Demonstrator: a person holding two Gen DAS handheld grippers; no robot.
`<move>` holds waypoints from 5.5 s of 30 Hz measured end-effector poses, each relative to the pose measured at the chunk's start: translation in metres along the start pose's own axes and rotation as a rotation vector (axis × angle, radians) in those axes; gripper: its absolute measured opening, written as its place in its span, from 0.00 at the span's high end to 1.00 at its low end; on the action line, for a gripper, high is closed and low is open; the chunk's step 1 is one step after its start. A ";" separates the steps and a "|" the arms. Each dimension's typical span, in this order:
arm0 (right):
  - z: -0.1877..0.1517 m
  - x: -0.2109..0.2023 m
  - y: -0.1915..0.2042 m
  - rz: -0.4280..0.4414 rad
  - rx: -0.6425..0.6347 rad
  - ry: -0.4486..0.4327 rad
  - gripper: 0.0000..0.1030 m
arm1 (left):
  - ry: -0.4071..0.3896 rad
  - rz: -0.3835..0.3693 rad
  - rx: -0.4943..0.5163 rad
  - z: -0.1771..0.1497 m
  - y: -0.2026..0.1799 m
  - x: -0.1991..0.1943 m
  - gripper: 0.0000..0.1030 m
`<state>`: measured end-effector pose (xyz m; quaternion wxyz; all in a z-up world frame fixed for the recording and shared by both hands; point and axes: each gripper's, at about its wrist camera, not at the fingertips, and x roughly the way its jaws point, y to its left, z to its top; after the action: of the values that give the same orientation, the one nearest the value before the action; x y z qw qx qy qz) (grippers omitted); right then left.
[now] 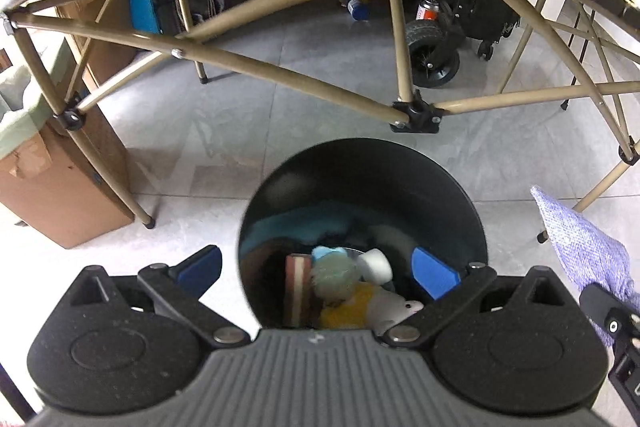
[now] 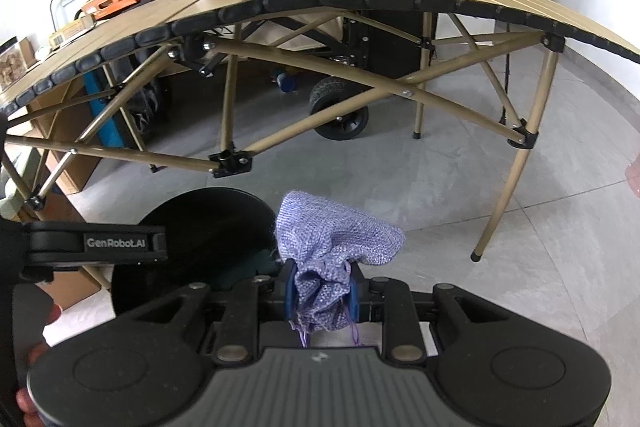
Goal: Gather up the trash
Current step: 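Move the right gripper over the bin and open it to drop the cloth, then raise both tools back to the table and close the left gripper on the lilac towel, then close the right gripper on the white paper piece while the left gripper holds the towel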
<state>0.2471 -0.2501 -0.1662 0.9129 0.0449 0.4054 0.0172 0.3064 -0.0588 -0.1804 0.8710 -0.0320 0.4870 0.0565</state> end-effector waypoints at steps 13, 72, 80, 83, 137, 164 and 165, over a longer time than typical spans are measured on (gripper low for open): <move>0.005 0.005 0.035 0.077 -0.041 -0.005 0.78 | -0.026 0.071 0.003 0.002 0.037 -0.030 0.00; 0.003 0.083 0.121 0.095 -0.103 0.169 0.06 | 0.030 0.224 -0.089 -0.005 0.115 -0.022 0.00; 0.010 0.074 0.114 0.081 -0.095 0.158 0.04 | -0.007 0.216 -0.104 -0.002 0.115 -0.035 0.00; 0.015 0.058 0.107 0.084 -0.103 0.131 0.04 | -0.039 0.196 -0.118 0.000 0.115 -0.046 0.00; 0.154 -0.036 -0.109 -0.008 0.290 -0.650 0.00 | -0.394 -0.051 0.081 0.165 -0.102 -0.081 0.00; 0.197 0.026 -0.102 -0.010 0.237 -0.590 0.00 | -0.351 -0.052 0.088 0.211 -0.130 -0.034 0.66; 0.197 0.027 -0.099 -0.012 0.233 -0.587 0.00 | -0.363 -0.067 0.081 0.210 -0.124 -0.038 0.66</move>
<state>0.4111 -0.3607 -0.0640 0.9797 0.1499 0.1243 -0.0483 0.4800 -0.1610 -0.0384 0.9465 -0.0023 0.3225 0.0126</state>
